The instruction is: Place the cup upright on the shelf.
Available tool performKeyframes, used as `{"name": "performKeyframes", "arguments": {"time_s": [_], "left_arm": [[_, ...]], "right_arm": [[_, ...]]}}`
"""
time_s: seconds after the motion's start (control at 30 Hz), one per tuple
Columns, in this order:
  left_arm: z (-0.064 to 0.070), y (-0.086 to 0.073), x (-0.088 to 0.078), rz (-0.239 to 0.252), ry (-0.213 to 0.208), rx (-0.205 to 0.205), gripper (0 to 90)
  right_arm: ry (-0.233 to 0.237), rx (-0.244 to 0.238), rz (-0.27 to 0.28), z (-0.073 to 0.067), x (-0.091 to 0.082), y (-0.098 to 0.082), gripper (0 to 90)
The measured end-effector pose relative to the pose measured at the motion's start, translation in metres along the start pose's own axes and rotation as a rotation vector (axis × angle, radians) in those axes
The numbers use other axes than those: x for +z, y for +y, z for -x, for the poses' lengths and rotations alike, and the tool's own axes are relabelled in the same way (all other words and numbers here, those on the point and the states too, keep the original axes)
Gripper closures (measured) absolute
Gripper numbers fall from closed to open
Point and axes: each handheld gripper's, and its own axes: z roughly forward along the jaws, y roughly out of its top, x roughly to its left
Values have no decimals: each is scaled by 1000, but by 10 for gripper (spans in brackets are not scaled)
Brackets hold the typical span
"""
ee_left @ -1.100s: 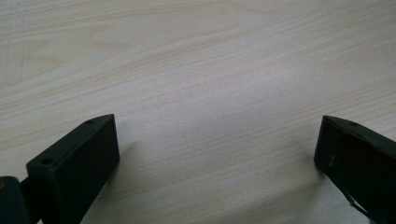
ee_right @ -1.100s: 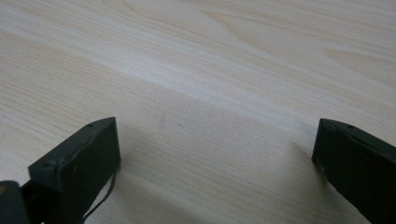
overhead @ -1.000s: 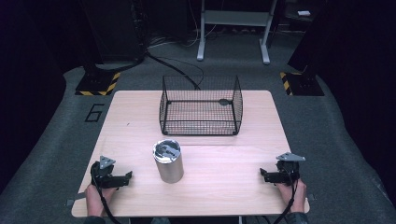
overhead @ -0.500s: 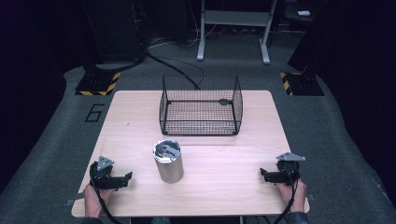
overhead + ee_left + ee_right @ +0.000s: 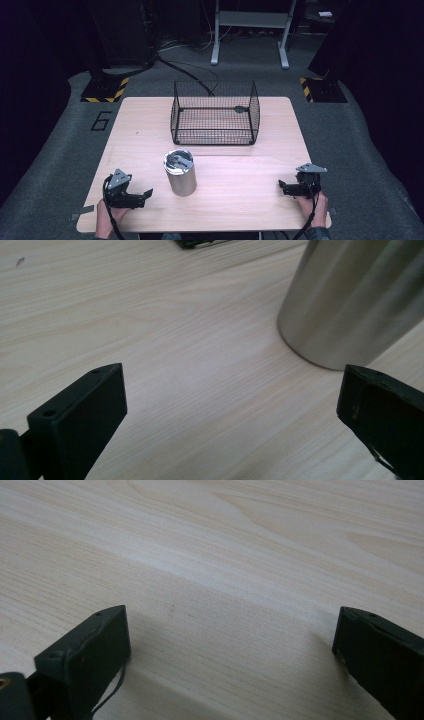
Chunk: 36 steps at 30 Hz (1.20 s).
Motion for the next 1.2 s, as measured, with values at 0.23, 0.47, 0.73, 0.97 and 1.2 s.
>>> {"name": "performKeyframes", "arguments": {"time_s": [0.23, 0.47, 0.73, 0.97, 1.2], "left_arm": [[20, 9, -8, 34, -58, 44, 0], [38, 18, -13, 81, -92, 75, 0], [53, 33, -8, 108, -122, 93, 0], [65, 47, -2, 133, -122, 92, 0], [75, 59, 4, 151, -98, 90, 0]], "right_arm": [[-1, 0, 1, 0, 0, 0, 17], [0, 0, 1, 0, 0, 0, 18], [0, 0, 1, 0, 0, 0, 18], [0, 0, 1, 0, 0, 0, 18], [0, 0, 1, 0, 0, 0, 18]]}}
